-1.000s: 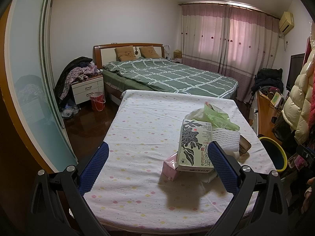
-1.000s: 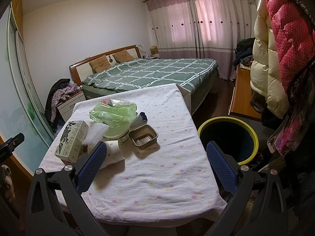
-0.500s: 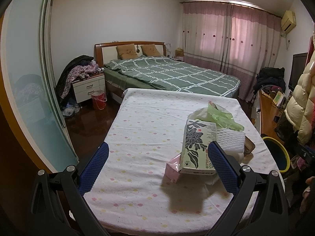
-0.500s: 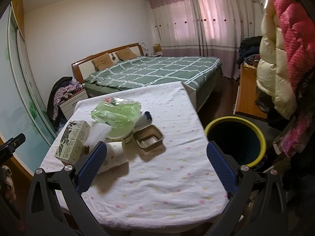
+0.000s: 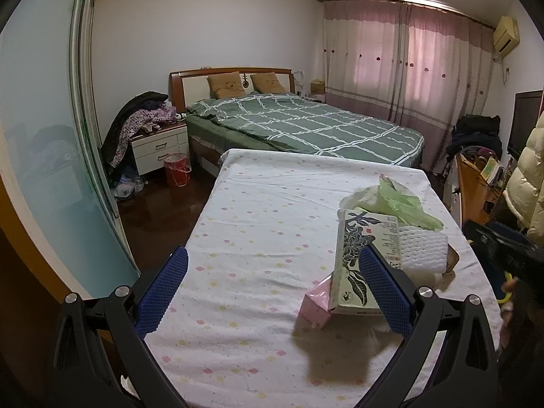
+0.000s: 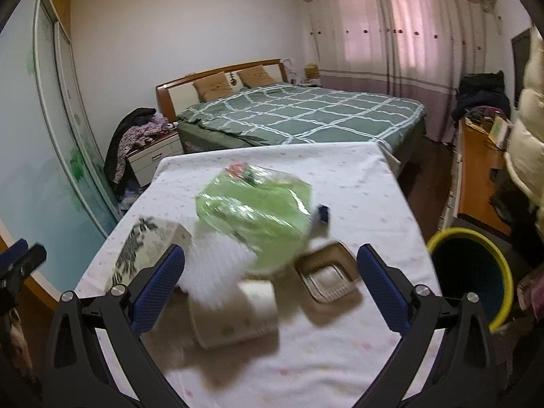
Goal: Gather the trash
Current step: 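Grasp the green plastic bag with the right gripper and lift it, then carry the green bag over the yellow bin and open the right gripper, then grasp the tissue box with the left gripper and carry it to the bin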
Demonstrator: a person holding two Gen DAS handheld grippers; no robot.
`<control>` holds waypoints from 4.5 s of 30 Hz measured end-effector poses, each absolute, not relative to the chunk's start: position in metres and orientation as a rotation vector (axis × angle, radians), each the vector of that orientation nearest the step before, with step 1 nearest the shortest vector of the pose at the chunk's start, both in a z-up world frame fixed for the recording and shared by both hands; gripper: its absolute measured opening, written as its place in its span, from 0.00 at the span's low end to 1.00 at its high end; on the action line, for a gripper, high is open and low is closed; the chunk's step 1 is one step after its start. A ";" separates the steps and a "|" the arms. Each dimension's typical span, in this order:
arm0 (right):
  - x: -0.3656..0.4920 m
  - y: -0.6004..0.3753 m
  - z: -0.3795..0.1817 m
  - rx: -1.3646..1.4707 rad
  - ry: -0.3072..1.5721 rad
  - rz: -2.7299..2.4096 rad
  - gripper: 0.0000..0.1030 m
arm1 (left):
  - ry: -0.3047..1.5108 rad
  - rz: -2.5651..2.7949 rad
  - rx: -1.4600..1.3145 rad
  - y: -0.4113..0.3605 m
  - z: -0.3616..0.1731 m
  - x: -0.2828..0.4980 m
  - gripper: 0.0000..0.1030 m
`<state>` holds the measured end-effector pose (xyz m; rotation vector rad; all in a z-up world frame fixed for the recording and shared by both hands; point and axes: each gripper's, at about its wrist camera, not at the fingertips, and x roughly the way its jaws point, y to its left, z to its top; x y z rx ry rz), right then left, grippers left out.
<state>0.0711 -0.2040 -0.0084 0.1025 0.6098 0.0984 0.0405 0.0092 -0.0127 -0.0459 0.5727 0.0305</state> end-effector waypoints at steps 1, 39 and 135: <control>0.077 -0.201 -0.008 0.091 0.613 0.105 0.94 | 0.574 0.030 -0.047 0.009 -0.014 0.043 0.96; 0.167 -0.175 -0.020 -0.059 0.706 0.151 0.03 | 0.603 -0.004 -0.057 0.004 -0.031 0.088 0.96; 0.025 -0.470 -0.071 0.293 0.631 -0.517 0.17 | 0.622 -0.268 0.165 -0.177 -0.039 0.122 0.69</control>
